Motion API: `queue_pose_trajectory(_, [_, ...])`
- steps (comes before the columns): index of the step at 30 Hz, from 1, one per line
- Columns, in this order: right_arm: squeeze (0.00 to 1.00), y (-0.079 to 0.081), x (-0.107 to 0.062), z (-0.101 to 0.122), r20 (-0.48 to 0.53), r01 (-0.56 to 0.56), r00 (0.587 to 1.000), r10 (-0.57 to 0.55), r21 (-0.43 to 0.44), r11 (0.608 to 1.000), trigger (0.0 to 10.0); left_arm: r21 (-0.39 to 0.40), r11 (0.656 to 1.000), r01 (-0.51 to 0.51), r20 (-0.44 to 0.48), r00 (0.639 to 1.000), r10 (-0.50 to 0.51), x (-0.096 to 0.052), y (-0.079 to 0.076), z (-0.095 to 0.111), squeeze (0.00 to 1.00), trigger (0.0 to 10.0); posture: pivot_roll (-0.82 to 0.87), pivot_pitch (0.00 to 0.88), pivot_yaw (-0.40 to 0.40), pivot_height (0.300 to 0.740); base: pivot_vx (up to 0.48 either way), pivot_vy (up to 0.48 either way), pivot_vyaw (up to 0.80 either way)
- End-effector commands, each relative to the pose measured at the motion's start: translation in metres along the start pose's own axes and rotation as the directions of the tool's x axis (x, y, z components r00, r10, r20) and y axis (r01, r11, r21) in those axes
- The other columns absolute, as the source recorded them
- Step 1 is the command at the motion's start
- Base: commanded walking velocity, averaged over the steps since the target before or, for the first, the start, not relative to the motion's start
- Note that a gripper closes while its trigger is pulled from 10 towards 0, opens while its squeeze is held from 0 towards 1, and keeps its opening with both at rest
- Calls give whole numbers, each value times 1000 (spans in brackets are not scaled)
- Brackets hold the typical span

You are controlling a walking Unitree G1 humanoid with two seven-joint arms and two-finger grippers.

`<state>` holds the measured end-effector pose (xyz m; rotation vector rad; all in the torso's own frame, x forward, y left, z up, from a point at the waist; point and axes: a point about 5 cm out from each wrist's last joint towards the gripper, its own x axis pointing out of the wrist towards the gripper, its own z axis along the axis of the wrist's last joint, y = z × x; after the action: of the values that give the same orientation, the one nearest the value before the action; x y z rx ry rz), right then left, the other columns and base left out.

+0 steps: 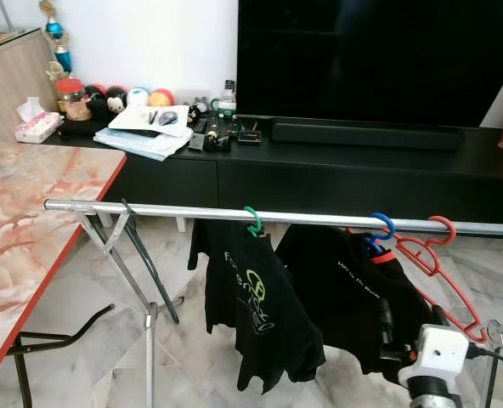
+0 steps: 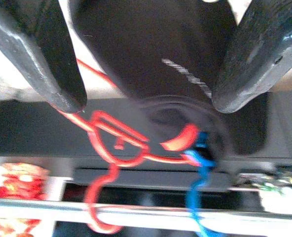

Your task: Hang hanger

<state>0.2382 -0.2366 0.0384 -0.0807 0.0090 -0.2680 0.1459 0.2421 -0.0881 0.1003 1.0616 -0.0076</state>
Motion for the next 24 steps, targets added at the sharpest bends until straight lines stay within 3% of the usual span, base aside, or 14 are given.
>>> queue_pose_trajectory(1, [0,-9,6,2,-32,74,997,-74,-8,997,10000,3,1000,6,-18,1000,-6,0,-1,-5,0,10000,132,8,-33,740,0,0,0])
queue_pose_trajectory(10, [0,-14,31,-6,-208,141,967,-147,-43,989,10000,-1,1000,5,-16,1000,-5,0,-1,-4,0,10000,144,18,-35,740,0,0,0])
queue_pose_trajectory(16, [0,-7,43,-6,-257,100,960,-111,-52,994,10000,-3,1000,2,-18,1000,-2,-1,0,-4,0,10000,150,28,-29,740,0,0,0])
queue_pose_trajectory(20, [0,-11,51,-7,-302,167,938,-170,-37,985,10000,-2,1000,2,-20,1000,-2,-1,1,-5,0,10000,156,34,-25,740,0,0,0])
queue_pose_trajectory(24, [0,-8,51,-11,-338,161,928,-158,-19,987,10000,0,1000,2,-20,1000,-2,-1,1,-5,0,10000,156,34,-25,740,0,0,0])
